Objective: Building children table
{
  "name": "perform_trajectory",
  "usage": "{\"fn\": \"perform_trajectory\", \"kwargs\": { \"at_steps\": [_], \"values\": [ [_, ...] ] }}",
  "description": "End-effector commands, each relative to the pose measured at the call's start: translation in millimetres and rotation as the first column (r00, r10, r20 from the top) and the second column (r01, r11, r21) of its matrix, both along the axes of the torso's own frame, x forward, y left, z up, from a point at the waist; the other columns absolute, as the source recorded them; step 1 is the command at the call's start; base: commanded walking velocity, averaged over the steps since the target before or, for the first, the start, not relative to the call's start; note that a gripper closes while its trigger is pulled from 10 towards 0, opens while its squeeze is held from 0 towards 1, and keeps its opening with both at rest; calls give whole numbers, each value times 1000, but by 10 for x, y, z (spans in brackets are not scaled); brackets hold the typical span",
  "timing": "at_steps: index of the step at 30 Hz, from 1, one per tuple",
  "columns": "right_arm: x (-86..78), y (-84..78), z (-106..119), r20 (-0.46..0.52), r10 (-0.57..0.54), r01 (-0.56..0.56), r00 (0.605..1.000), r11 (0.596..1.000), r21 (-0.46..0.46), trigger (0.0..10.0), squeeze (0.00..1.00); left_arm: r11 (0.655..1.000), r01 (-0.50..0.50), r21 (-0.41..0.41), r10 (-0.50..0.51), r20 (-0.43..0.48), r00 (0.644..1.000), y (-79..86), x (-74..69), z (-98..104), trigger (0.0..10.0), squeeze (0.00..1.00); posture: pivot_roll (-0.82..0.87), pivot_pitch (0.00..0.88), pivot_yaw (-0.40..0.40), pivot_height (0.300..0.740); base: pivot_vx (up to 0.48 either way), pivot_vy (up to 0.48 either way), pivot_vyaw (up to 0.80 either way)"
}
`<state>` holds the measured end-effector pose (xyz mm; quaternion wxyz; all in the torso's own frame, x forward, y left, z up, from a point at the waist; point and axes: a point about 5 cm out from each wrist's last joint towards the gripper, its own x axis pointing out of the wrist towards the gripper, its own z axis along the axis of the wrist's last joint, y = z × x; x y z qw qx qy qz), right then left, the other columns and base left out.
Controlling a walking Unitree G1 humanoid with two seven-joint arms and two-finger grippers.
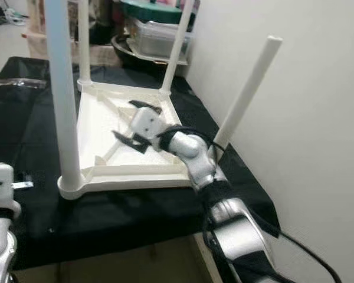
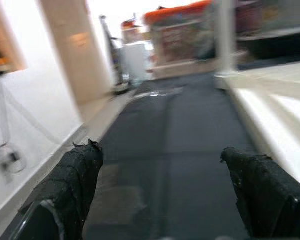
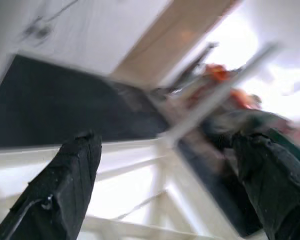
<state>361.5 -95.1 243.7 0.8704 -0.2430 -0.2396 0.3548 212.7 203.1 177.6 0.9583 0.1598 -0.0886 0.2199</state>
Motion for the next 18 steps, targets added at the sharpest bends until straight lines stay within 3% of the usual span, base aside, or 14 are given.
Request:
{"fn": "perform_trajectory", "kwargs": {
  "at_steps": [1, 2, 3, 4, 5, 6, 8, 11, 13, 17, 18],
  "values": [
    [-26, -165, 125, 34, -58, 55, 998, 995, 83, 10000, 1000, 999, 44, -21, -44, -10, 999, -82, -20, -2, 10000, 0, 152, 0, -173, 740, 0, 0, 0],
    [-26, -165, 125, 34, -58, 55, 998, 995, 83, 10000, 1000, 999, 44, -21, -44, -10, 999, -82, -20, -2, 10000, 0, 152, 0, -173, 740, 0, 0, 0],
    [-93, -236, 197, 78, -105, 92, 991, 984, 153, 10000, 0, 995, 94, -31, -94, -10, 996, -150, -32, -12, 10000, 0, 150, 0, -174, 740, 0, 0, 0],
    [-93, -236, 197, 78, -105, 92, 991, 984, 153, 10000, 0, 995, 94, -31, -94, -10, 996, -150, -32, -12, 10000, 0, 150, 0, -174, 740, 0, 0, 0],
    [-240, -278, 279, 134, -186, 144, 973, 950, 279, 10000, 0, 973, 224, -61, -225, -8, 974, -306, 6, -31, 10000, 0, 141, 0, -167, 740, 0, 0, 0],
    [-286, -283, 294, 148, -212, 157, 966, 936, 314, 10000, 0, 961, 267, -72, -268, -6, 963, -358, 22, -36, 10000, 0, 141, 0, -167, 740, 0, 0, 0],
    [-286, -283, 294, 148, -212, 157, 966, 936, 314, 10000, 0, 961, 267, -72, -268, -6, 963, -358, 22, -36, 10000, 0, 141, 0, -167, 740, 0, 0, 0],
    [-328, -302, 234, 129, -293, 231, 947, 904, 360, 10000, 0, 945, 319, -75, -322, -23, 947, -424, 63, -67, 10000, 0, 133, 0, -162, 740, 0, 0, 0],
    [-356, -345, 151, 82, -377, 317, 923, 862, 396, 10000, 0, 938, 339, -69, -342, -47, 939, -452, 107, -102, 10000, 0, 132, 0, -162, 740, 0, 0, 0],
    [-399, -408, 148, 59, -431, 366, 900, 824, 433, 10000, 0, 933, 351, -76, -355, -58, 933, -461, 121, -114, 10000, 0, 129, 0, -163, 740, 0, 0, 0],
    [-419, -519, 200, 65, -494, 408, 867, 780, 475, 10000, 0, 929, 361, -77, -366, -64, 928, -464, 124, -124, 10000, 0, 122, 0, -156, 740, 0, 0, 0]
  ]
}}
